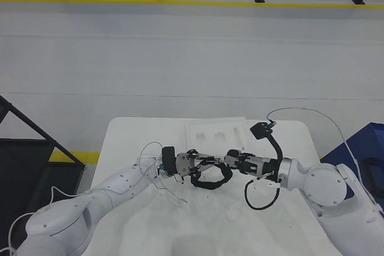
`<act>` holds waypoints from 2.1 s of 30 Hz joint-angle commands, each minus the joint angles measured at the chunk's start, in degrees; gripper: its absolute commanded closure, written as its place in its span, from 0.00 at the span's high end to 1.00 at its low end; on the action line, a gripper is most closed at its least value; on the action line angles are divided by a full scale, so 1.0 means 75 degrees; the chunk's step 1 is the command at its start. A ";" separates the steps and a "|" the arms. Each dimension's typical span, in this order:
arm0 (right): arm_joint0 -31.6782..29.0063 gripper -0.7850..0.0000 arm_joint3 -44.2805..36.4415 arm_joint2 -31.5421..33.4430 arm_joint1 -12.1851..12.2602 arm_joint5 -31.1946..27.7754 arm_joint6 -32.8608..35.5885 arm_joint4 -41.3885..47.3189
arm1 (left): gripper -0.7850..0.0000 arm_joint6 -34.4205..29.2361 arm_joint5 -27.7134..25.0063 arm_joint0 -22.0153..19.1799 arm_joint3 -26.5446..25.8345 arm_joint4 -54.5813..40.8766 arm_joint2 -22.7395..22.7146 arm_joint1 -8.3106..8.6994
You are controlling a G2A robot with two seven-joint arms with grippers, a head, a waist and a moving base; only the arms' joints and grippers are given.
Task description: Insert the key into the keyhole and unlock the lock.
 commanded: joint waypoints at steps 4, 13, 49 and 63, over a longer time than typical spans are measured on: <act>0.0047 0.00 0.0006 -0.0037 -0.0007 0.0057 -0.0011 -0.0059 | 0.00 0.0018 0.0018 -0.0018 -0.0016 0.0107 0.0000 0.0018; 0.0177 0.00 0.0091 -0.0071 -0.0022 0.0164 0.0043 -0.0020 | 0.00 0.0041 0.0041 -0.0025 -0.0044 0.0218 0.0000 0.0030; 0.1017 1.00 0.1193 0.0135 -0.0007 -0.2572 0.1281 0.0795 | 0.00 -0.0932 -0.0934 0.0155 -0.0569 -0.1433 -0.0076 0.0242; 0.0470 1.00 0.1221 0.0138 0.0112 -0.4243 0.1125 0.0001 | 0.00 -0.3105 -0.3105 0.0199 -0.1515 -0.2362 -0.0764 0.0984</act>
